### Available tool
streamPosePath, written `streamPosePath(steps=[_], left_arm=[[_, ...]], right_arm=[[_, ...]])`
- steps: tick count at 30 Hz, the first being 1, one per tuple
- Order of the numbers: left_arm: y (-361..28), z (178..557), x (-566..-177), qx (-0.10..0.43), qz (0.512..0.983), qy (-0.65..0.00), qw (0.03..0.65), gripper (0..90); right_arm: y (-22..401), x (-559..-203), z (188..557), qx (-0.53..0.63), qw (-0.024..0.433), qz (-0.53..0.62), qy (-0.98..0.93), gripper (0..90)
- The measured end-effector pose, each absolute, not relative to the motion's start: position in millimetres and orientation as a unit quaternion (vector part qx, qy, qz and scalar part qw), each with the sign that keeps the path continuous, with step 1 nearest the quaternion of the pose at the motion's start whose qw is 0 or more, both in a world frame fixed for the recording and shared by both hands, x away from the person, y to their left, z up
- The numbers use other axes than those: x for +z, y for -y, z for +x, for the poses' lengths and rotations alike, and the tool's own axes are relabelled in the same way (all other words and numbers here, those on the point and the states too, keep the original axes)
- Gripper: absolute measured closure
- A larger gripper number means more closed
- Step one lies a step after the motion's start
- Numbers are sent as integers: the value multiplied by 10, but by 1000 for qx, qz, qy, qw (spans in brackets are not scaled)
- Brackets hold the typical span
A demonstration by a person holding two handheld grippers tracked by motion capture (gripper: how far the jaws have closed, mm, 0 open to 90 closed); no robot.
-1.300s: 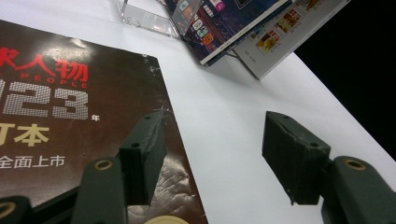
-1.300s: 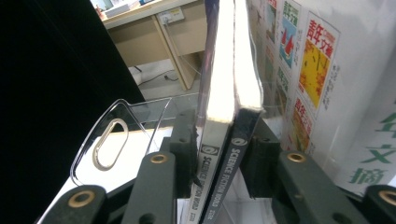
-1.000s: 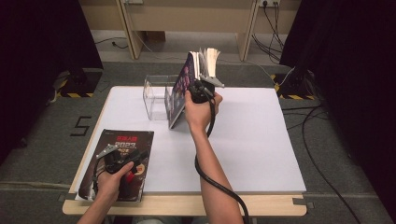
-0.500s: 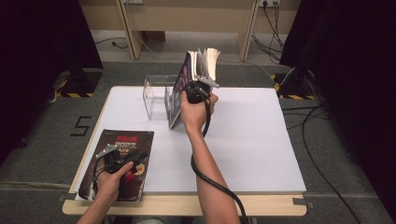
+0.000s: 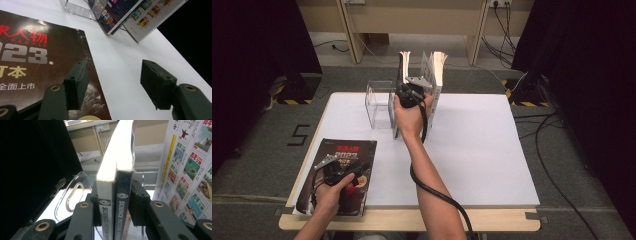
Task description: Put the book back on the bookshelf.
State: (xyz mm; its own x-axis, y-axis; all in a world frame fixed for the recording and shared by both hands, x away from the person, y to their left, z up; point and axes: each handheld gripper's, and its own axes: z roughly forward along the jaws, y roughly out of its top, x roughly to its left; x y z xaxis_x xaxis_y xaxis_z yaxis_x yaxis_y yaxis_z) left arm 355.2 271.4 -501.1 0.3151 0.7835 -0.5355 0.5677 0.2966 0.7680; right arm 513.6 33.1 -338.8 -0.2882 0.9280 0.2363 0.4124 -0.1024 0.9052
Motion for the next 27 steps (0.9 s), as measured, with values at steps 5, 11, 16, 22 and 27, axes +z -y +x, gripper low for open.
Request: streamPosePath(steps=[5,11,16,22,27], left_arm=[[-2721,3554,-5015,96,584,-578,561,385],[-2742,3551,-5015,96,583,-578,562,385],[-2760,3556,-5016,96,580,-580,564,386],[-2759,3560,-5019,96,580,-579,565,387],[-2757,3558,-5018,95,580,-578,566,388]], right_arm=[[-367,-3386,5132,502,263,549,-615,742],[-315,-3411,5138,512,268,551,-602,761],[-256,-3402,5176,523,274,542,-598,764],[-192,-3352,5219,529,283,540,-591,765],[-155,-3345,5231,531,284,540,-588,766]])
